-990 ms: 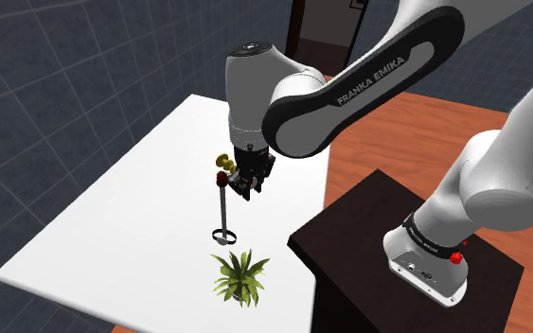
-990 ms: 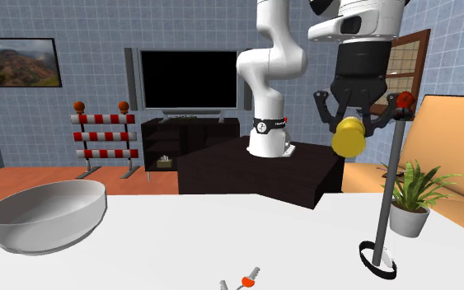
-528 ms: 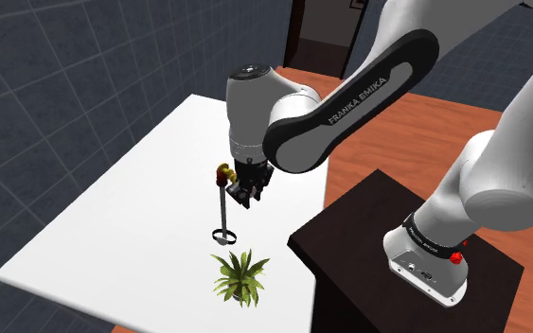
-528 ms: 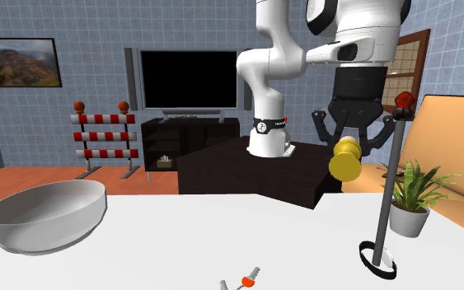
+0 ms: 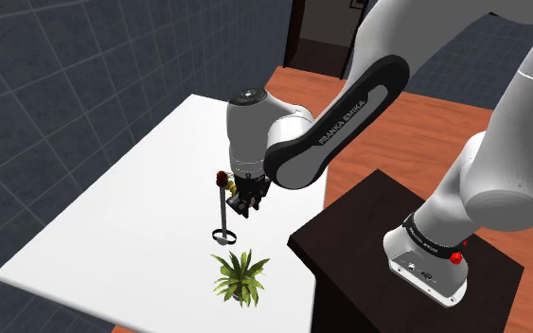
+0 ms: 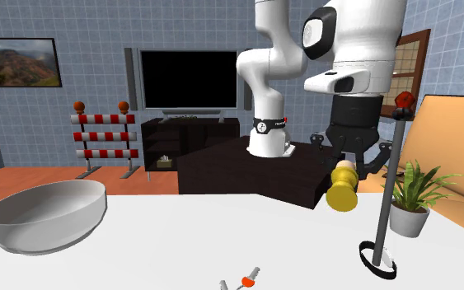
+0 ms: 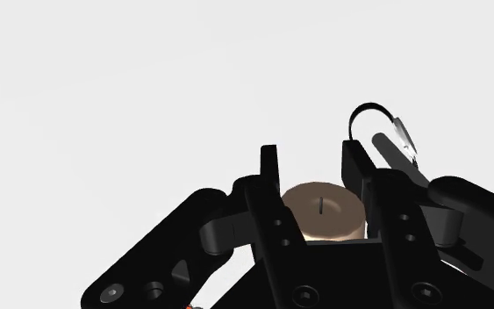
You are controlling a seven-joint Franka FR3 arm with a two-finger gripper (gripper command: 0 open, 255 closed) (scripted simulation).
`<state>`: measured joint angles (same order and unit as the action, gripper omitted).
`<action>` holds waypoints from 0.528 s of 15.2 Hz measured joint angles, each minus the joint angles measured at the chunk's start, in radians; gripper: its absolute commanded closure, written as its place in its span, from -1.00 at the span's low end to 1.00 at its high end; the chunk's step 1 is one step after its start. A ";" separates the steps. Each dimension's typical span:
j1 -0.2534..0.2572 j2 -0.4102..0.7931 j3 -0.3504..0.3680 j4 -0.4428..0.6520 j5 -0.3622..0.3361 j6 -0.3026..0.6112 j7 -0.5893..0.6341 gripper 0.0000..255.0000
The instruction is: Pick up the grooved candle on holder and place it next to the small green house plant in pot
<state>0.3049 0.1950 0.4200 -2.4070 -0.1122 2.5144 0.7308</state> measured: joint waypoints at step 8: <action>0.022 0.086 -0.030 0.003 -0.066 0.075 0.048 1.00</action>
<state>0.3264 0.2809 0.3898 -2.4040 -0.1783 2.5893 0.7784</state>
